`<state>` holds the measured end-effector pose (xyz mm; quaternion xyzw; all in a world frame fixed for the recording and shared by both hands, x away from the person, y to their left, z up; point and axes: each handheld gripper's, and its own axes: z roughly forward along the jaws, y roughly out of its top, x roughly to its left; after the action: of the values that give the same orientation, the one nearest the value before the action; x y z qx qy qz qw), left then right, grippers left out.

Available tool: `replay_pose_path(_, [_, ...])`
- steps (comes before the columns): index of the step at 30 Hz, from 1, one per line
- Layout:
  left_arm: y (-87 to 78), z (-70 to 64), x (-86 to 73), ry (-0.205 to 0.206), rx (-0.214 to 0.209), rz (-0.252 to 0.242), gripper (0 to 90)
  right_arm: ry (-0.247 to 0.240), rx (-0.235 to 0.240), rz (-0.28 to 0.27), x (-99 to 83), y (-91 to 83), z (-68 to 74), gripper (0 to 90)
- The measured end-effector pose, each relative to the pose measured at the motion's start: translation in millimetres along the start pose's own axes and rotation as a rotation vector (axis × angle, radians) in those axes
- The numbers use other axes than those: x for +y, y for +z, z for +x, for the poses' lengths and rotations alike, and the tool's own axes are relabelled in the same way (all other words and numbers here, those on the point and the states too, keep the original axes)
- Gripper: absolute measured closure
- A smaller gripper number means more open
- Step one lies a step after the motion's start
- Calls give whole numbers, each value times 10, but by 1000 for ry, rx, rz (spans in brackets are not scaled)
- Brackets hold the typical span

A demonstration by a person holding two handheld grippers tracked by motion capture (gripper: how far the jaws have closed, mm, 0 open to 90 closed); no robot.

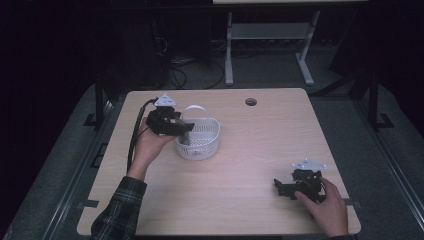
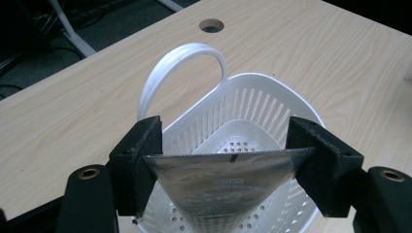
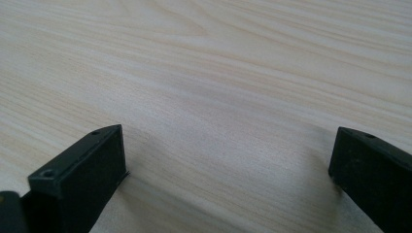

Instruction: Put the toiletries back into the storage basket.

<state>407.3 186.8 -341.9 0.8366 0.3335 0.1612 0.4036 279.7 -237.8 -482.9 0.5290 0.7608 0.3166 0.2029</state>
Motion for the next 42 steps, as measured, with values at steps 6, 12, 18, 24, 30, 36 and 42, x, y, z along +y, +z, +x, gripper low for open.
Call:
replay_pose_path(6, [42, 11, -61, -8, -3, 6, 295, 0, 0, 0, 0, 0, 0, 0])
replay_pose_path(12, [65, 20, -107, -15, -1, 16, 295, 0, 0, 0, 0, 0, 0, 0])
replay_pose_path(18, [72, 22, -143, -15, 2, 21, 295, 0, 0, 0, 0, 0, 0, 0])
replay_pose_path(24, [93, 17, -176, -12, -3, 36, 294, 0, 0, 0, 0, 0, 0, 0])
replay_pose_path(30, [92, 12, -200, -12, -6, 41, 293, 0, 0, 0, 0, 0, 0, 0])
replay_pose_path(36, [70, 21, -203, -17, -16, 17, 263, -1, 0, 0, 0, 0, 0, 0])
replay_pose_path(42, [21, 11, -176, -12, -18, 14, 140, 0, 0, 0, 0, 0, 0, 0])
